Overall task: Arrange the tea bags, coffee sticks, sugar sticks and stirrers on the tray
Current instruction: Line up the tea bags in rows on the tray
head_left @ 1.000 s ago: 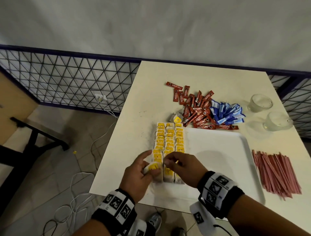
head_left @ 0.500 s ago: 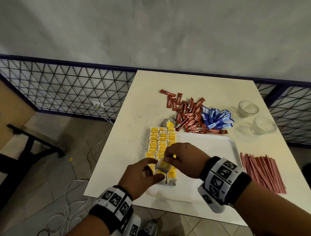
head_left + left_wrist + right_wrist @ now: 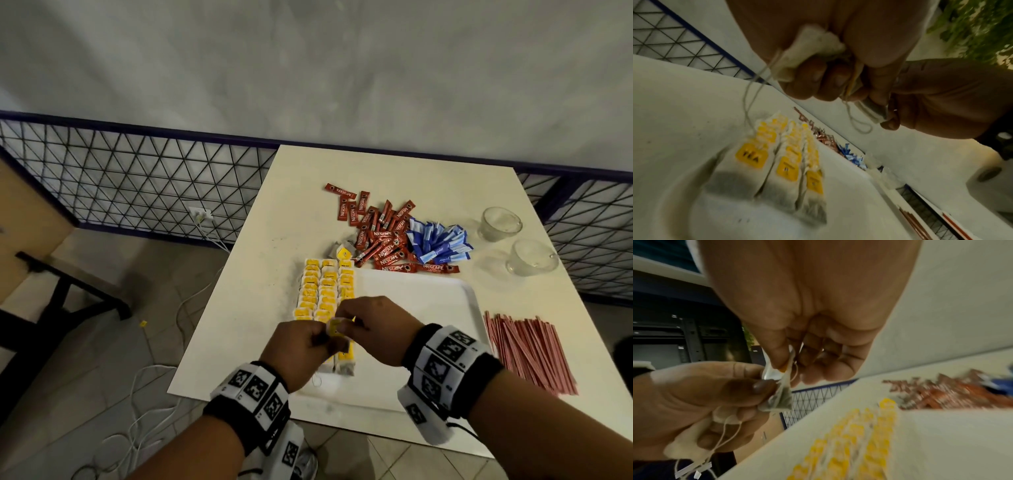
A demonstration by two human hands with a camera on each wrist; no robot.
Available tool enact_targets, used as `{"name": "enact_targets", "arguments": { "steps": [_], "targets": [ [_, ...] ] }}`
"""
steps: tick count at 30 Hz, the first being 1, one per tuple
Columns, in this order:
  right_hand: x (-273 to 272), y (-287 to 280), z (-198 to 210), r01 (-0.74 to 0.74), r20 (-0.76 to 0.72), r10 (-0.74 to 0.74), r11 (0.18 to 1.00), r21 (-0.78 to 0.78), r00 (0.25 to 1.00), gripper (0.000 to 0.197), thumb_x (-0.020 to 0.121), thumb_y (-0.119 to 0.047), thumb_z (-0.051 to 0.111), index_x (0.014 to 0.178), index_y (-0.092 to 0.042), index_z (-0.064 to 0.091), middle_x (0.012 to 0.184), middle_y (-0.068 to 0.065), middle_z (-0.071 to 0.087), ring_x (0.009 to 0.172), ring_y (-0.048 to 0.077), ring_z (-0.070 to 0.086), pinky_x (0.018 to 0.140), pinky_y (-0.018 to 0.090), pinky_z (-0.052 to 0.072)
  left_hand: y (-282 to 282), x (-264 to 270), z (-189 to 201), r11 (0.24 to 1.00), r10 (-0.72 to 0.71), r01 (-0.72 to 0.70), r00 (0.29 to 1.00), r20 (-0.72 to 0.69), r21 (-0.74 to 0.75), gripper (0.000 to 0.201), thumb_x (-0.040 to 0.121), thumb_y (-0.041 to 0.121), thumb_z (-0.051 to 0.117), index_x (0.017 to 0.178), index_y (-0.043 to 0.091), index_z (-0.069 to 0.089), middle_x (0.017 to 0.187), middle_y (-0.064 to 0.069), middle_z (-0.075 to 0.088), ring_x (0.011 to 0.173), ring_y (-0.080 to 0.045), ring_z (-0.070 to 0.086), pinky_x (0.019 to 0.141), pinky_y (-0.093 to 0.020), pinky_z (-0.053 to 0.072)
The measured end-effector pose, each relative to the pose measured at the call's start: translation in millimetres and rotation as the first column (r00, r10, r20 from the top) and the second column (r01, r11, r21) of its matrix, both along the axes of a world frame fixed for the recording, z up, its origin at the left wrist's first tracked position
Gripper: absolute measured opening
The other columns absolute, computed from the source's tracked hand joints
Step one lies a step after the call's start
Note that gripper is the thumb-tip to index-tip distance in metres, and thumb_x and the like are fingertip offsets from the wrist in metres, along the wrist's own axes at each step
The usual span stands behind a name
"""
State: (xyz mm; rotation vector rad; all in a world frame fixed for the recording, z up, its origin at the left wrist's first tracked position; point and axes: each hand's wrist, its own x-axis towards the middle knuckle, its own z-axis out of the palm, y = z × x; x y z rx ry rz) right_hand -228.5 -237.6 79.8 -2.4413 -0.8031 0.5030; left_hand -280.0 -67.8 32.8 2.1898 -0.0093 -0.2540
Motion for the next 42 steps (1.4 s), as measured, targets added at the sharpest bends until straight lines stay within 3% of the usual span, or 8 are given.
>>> {"name": "enact_targets", "arguments": {
  "steps": [6, 10, 16, 21, 26, 33, 37, 42],
  "targets": [
    [-13, -16, -66, 0.16, -0.284, -0.199, 0.975, -0.155, 0.938, 0.013, 0.095, -0.028, 0.048, 0.082, -0.027, 0.05, 0.086, 0.004, 0.062, 0.086, 0.027, 0.064, 0.076, 0.034, 0.051, 16, -12, -33, 0.986, 0.063, -0.038, 0.986, -0.154, 0.161, 0.023, 0.079, 0.043, 0.073, 0.098, 0.032, 0.07, 0.084, 0.009, 0.068, 0.078, -0.007, 0.061, 0.069, -0.015, 0.046],
    [-19, -17, -93, 0.191, -0.33, -0.251, 0.96, -0.205, 0.91, 0.011, 0.093, -0.029, 0.051, 0.098, -0.023, 0.059, 0.087, 0.001, 0.06, 0.088, 0.025, 0.064, 0.078, 0.029, 0.049, 30, -21, -42, 0.982, 0.092, -0.055, 0.976, -0.197, 0.183, 0.023, 0.081, 0.045, 0.07, 0.097, 0.029, 0.071, 0.082, 0.012, 0.065, 0.083, -0.006, 0.063, 0.072, -0.014, 0.045],
    [-19, -8, -107, 0.274, -0.295, -0.322, 0.942, -0.195, 0.899, 0.015, 0.091, -0.027, 0.054, 0.1, -0.018, 0.062, 0.082, 0.002, 0.061, 0.084, 0.025, 0.063, 0.075, 0.029, 0.05, 35, -23, -46, 0.977, 0.081, -0.034, 0.971, -0.223, 0.209, 0.025, 0.082, 0.046, 0.067, 0.1, 0.029, 0.069, 0.095, 0.008, 0.071, 0.088, -0.007, 0.064, 0.075, -0.015, 0.045],
    [-21, -5, -113, 0.278, -0.138, -0.322, 0.923, -0.268, 0.937, 0.01, 0.092, -0.026, 0.049, 0.091, -0.02, 0.041, 0.094, 0.006, 0.053, 0.084, 0.027, 0.051, 0.068, 0.027, 0.032, 28, -19, -44, 0.957, -0.002, 0.065, 0.976, -0.219, 0.282, 0.028, 0.086, 0.046, 0.061, 0.106, 0.028, 0.067, 0.104, 0.005, 0.07, 0.098, -0.012, 0.064, 0.085, -0.026, 0.051],
    [-29, -13, -106, 0.198, -0.106, -0.221, 0.961, -0.19, 0.97, 0.022, 0.089, -0.032, 0.054, 0.107, -0.019, 0.053, 0.108, 0.002, 0.051, 0.096, 0.028, 0.057, 0.076, 0.03, 0.043, 13, -15, -44, 0.796, -0.206, 0.277, 0.96, -0.19, 0.539, 0.03, 0.095, 0.041, 0.044, 0.118, 0.029, 0.058, 0.115, 0.002, 0.062, 0.105, -0.024, 0.059, 0.086, -0.033, 0.048],
    [-35, -14, -106, 0.04, -0.056, -0.056, 0.969, -0.246, 0.997, 0.041, 0.085, -0.043, 0.055, 0.119, -0.02, 0.061, 0.121, 0.004, 0.05, 0.106, 0.029, 0.056, 0.086, 0.031, 0.046, -3, -4, -52, 0.608, -0.308, 0.358, 0.929, -0.205, 0.709, 0.035, 0.1, 0.031, 0.036, 0.134, 0.033, 0.044, 0.119, -0.005, 0.054, 0.108, -0.032, 0.056, 0.078, -0.037, 0.043],
    [-34, -12, -111, 0.072, -0.045, -0.087, 0.96, -0.269, 0.995, 0.037, 0.088, -0.039, 0.056, 0.122, -0.022, 0.058, 0.122, 0.004, 0.049, 0.107, 0.029, 0.055, 0.086, 0.034, 0.048, -2, -2, -56, 0.579, -0.313, 0.373, 0.923, -0.224, 0.726, 0.031, 0.1, 0.033, 0.033, 0.128, 0.03, 0.047, 0.115, -0.007, 0.054, 0.103, -0.033, 0.057, 0.07, -0.036, 0.038],
    [-29, -9, -113, 0.104, -0.026, -0.116, 0.953, -0.286, 0.993, 0.036, 0.088, -0.03, 0.054, 0.122, -0.023, 0.056, 0.121, 0.004, 0.049, 0.105, 0.031, 0.056, 0.083, 0.035, 0.048, -1, 0, -57, 0.587, -0.316, 0.38, 0.92, -0.23, 0.715, 0.035, 0.101, 0.034, 0.033, 0.133, 0.033, 0.045, 0.118, -0.007, 0.054, 0.105, -0.032, 0.057, 0.076, -0.036, 0.043]
  ]
}}
